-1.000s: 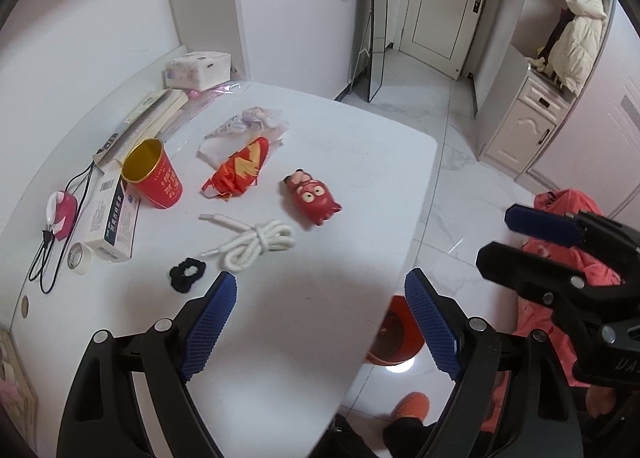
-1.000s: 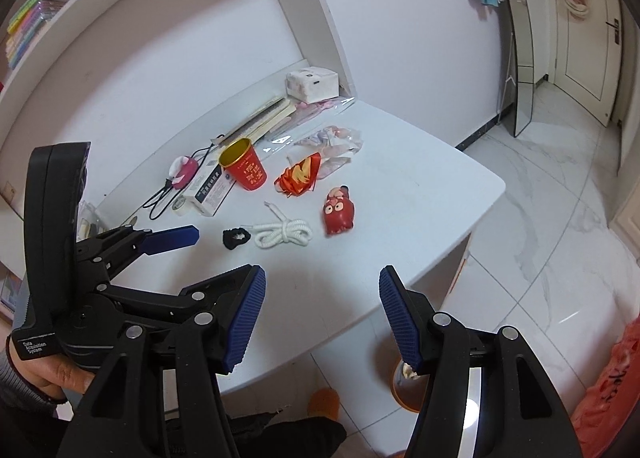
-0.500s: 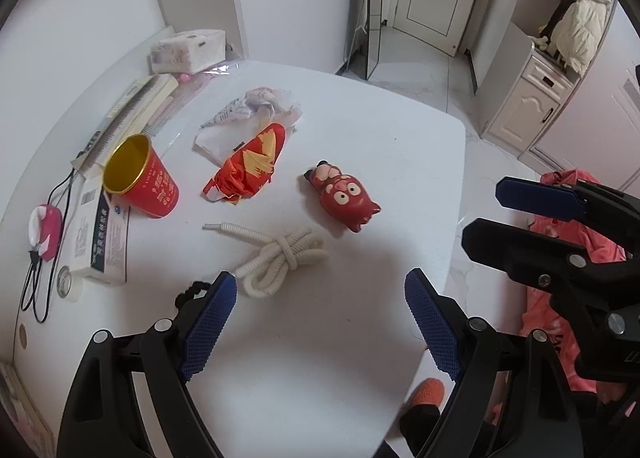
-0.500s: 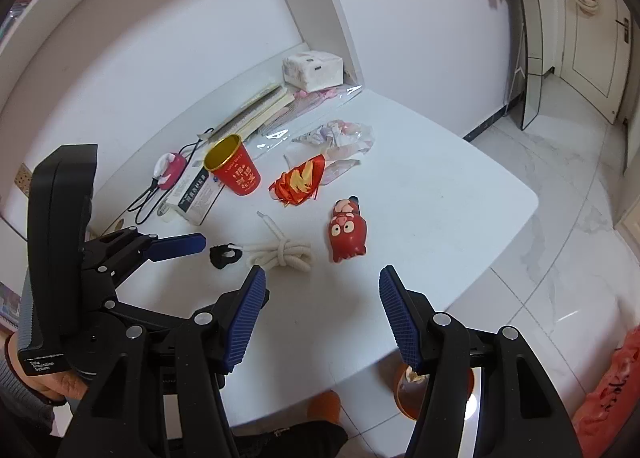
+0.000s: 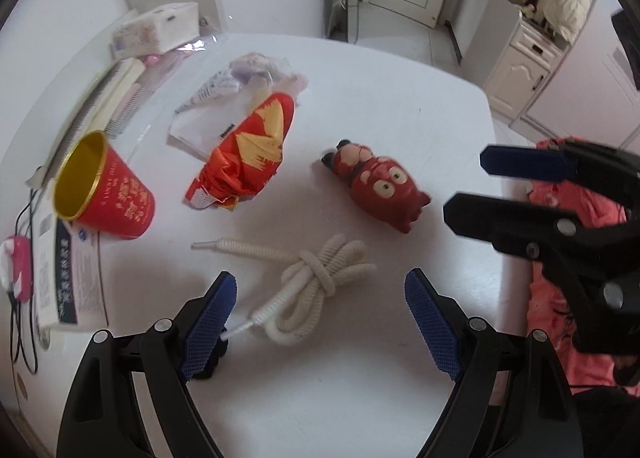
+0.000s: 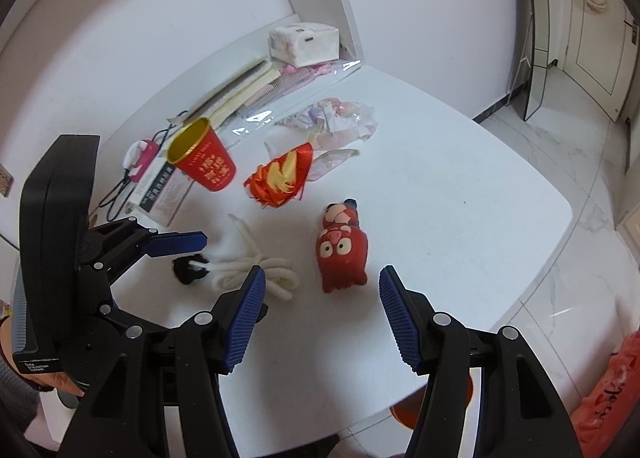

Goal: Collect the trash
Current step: 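Grasp the white rope with the left tool while the right tool grasps the red toy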

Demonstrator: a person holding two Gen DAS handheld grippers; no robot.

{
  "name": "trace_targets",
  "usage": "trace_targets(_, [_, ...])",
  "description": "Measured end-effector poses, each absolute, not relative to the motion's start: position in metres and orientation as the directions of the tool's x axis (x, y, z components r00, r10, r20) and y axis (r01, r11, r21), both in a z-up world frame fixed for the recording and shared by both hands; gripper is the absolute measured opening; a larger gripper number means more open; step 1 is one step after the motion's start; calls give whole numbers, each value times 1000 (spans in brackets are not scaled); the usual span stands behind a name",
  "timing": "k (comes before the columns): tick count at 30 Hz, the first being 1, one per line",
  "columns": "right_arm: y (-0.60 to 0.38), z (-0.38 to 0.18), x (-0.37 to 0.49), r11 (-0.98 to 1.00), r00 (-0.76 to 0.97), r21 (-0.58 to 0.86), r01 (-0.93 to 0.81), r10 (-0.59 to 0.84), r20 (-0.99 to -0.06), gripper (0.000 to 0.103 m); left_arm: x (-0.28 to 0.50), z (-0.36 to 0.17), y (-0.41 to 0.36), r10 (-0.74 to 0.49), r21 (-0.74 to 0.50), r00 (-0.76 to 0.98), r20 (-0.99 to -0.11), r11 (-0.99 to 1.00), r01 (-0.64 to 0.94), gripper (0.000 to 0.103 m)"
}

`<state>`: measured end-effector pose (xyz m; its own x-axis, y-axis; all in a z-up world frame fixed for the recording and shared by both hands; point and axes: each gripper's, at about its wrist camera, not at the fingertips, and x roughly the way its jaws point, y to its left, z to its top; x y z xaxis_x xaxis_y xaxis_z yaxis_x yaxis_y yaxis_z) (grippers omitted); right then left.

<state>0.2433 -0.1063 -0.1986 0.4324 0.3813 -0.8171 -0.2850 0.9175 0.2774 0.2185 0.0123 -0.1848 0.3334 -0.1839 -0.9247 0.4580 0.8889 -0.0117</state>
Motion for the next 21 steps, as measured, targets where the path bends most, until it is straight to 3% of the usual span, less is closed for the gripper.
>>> trace_targets(5, [-101,-215,258,922,416,263,-284,366,-833,60,223,-196,15,-189,-8,330,-925,877,480,84])
trace_targets(8, [-96,-224,265,924,409,256,-284,358,-839,60,227,-200,17,-201,-27,310,-929,874,485,74])
trace_targets(17, [-82,-249,282,930,381,223,-290,327,-865,60,227,-204,24,-243,-66,291,-925,859,507,74])
trace_targets(18, [-80,-252,284,932,380,216,-291,320,-868,59,228,-206,24,-249,-72,288,-925,857,509,74])
trace_targets(21, [-78,-258,286,934,367,203,-293,306,-878,42,229,-208,28,-275,-108,275,-921,860,499,70])
